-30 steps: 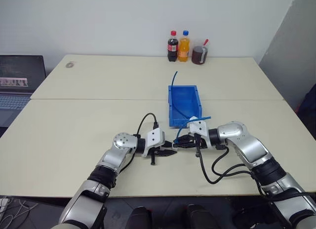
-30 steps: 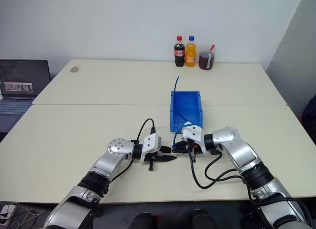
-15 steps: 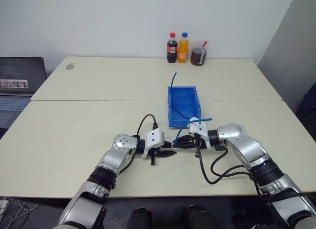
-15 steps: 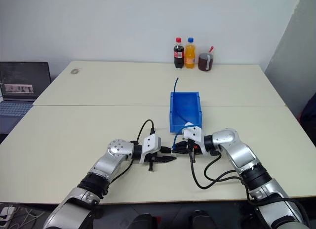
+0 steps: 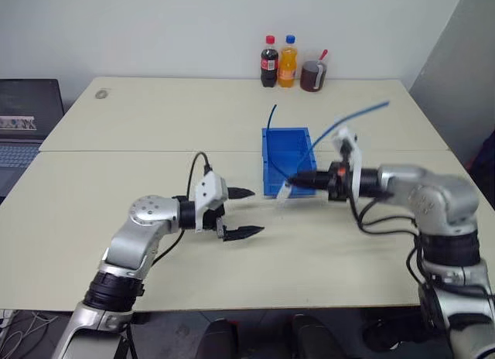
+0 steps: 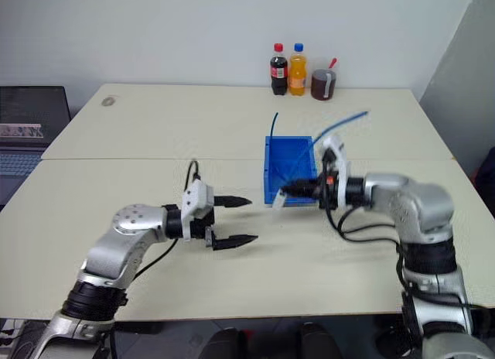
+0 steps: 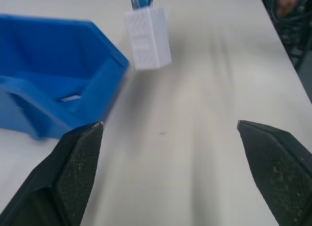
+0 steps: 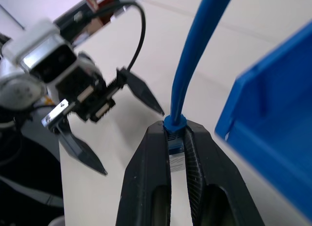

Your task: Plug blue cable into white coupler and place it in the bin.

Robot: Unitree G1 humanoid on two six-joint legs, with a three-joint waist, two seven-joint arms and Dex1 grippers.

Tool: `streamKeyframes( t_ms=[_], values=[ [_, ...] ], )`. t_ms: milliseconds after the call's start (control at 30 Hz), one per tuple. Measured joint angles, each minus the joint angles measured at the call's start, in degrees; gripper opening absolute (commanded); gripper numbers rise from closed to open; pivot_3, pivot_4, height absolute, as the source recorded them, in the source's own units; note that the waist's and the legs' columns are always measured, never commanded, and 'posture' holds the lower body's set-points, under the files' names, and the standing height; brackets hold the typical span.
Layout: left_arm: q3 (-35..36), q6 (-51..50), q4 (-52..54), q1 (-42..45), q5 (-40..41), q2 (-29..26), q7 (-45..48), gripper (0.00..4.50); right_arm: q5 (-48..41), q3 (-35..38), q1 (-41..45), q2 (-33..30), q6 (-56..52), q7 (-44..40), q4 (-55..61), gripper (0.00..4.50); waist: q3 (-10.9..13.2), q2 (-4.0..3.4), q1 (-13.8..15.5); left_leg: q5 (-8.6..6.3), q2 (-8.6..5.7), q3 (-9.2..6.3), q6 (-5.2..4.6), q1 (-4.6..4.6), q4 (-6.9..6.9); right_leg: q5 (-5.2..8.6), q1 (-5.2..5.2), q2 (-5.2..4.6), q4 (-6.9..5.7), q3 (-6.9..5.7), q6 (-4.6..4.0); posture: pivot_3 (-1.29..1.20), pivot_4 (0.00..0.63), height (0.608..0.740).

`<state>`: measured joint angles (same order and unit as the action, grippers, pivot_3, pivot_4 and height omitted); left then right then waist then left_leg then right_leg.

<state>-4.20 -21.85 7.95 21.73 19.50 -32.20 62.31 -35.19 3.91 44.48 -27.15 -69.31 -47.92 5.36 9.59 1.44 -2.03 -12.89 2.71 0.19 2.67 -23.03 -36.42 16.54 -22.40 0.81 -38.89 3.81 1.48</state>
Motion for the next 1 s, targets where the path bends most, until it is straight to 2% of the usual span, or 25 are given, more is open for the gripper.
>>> streamKeyframes(
  t_ms=[167,233,333,467,700,833,900,1000],
  values=[
    [2.5,-4.1,2.9,-0.8,0.9,2.2,-7.4,4.49,6.3,-1.6,11.1,1.2,8.2,2.8,-21.9,0.15,0.2,0.21,0.0,0.0,-0.02,0.21,0.0,-0.02,0.09,-0.02,-0.11,-0.01,0.02,0.05,-0.03,0.0,0.15,0.74],
    [2.4,-4.7,4.3,-2.1,1.1,2.6,-9.2,4.5,8.8,-2.4,14.3,2.0,12.6,3.0,-29.4,0.83,0.2,0.26,0.0,0.0,-0.01,0.31,0.0,-0.21,0.19,-0.11,-0.38,-0.01,0.01,0.14,-0.18,0.0,0.15,0.74],
    [2.6,-5.7,6.4,-3.8,2.1,3.0,-11.1,4.5,11.2,-2.8,17.4,3.1,17.4,3.1,-37.6,1.55,0.2,0.27,0.0,0.02,0.01,0.3,0.02,-0.91,0.16,-0.19,-1.12,-0.01,-0.12,0.14,-0.27,0.0,0.15,0.74],
    [3.7,-6.8,8.0,-5.8,2.7,3.0,-14.1,4.5,12.6,-2.8,18.6,3.4,20.4,2.9,-42.4,2.61,0.2,0.26,0.2,0.02,0.01,0.28,0.02,-1.01,0.27,-0.18,-1.18,-0.08,-0.03,0.15,-0.27,0.0,0.15,0.74],
    [4.5,-8.4,7.9,-5.6,3.0,3.5,-18.5,4.5,14.5,-2.9,18.9,3.3,22.4,3.1,-41.6,4.48,0.2,0.26,0.2,0.02,-0.03,0.29,0.02,-0.98,0.25,-0.18,-1.18,-0.09,-0.11,0.08,-0.26,0.0,0.15,0.74],
    [5.4,-9.3,7.1,-4.0,2.9,3.7,-22.1,4.5,16.1,-3.1,14.8,1.0,23.3,4.4,-33.3,4.49,0.2,0.27,0.3,0.02,-0.03,0.24,0.02,-0.99,0.24,-0.18,-1.16,-0.09,-0.09,0.02,-0.26,0.0,0.15,0.74],
    [7.6,-10.0,6.8,-4.2,3.0,3.8,-24.0,4.5,17.8,-3.2,8.9,-1.7,26.2,5.4,-25.1,4.49,0.2,0.28,0.5,0.02,-0.03,0.13,0.02,-1.07,0.23,-0.17,-1.14,-0.11,-0.04,0.01,-0.24,0.0,0.15,0.74],
    [10.3,-10.3,6.7,-5.0,2.8,4.0,-27.3,4.5,19.4,-1.6,0.9,-2.0,28.7,10.6,-14.9,4.49,0.2,0.29,0.4,0.02,-0.03,0.11,0.03,-1.08,0.26,-0.16,-1.19,-0.13,-0.06,0.08,-0.22,0.0,0.15,0.74]
  ],
)
